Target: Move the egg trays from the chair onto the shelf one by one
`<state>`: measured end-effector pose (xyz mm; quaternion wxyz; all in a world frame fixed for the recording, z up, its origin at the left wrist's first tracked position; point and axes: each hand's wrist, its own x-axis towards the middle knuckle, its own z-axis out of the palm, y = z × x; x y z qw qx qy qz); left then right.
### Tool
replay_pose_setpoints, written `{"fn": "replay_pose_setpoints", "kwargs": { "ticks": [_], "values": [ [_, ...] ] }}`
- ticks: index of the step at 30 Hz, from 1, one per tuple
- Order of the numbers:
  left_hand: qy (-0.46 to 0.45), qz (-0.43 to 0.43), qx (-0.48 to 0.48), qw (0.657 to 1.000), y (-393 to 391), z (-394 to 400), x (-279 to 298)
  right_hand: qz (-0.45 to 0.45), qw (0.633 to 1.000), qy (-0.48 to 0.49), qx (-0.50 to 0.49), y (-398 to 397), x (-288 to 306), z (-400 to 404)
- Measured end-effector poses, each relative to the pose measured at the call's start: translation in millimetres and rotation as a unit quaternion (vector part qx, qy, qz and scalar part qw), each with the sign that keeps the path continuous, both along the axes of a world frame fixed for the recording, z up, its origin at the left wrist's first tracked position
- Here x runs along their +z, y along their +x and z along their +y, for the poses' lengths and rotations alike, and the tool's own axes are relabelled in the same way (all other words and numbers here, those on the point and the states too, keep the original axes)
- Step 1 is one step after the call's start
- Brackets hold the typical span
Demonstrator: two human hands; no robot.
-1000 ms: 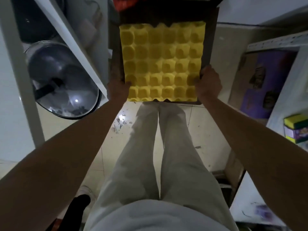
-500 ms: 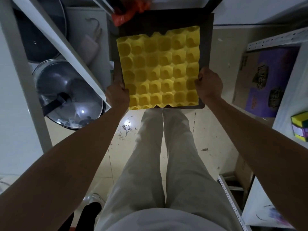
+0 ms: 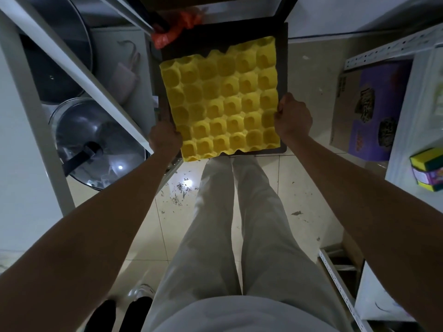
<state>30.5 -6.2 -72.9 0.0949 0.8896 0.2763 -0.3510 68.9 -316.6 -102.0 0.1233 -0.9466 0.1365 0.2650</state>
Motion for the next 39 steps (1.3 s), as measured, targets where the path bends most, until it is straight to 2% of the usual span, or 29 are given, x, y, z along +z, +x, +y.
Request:
{"fn": "replay_pose_setpoints", "kwargs": {
  "ticks": [4,8,14,18,23,26,31,35,39],
  "values": [
    [-0.012,0.005,-0.049,0.999,2,1,-1,-0.004,1.0,0.007,-0.014,1,0,4],
    [-0.028,-0.002,-0.043,0.999,9,2,0,-0.008,0.999,0.022,-0.021,4,3,7],
    [-0.015,-0.074,-0.037,0.996,15,-6,24,0.003,0.998,0.045,-0.036,2,16,2],
    [-0.015,-0.11,-0.055,0.992,20,-12,47,-0.006,0.994,0.069,-0.081,-9,34,-12],
    [-0.02,-0.116,-0.095,0.988,30,-43,76,-0.028,0.979,0.145,-0.144,-47,71,-47],
    [-0.061,-0.141,-0.122,0.981,23,-74,94,-0.061,0.966,0.148,-0.202,-97,101,-72],
    [-0.16,-0.209,-0.217,0.94,-14,-134,121,-0.149,0.924,0.108,-0.334,-217,152,-98],
    [-0.235,-0.21,-0.26,0.913,-64,-177,147,-0.167,0.875,0.088,-0.445,-318,190,-98],
    [-0.294,-0.179,-0.293,0.892,-124,-213,175,-0.196,0.81,0.079,-0.547,-416,228,-93]
  ]
}}
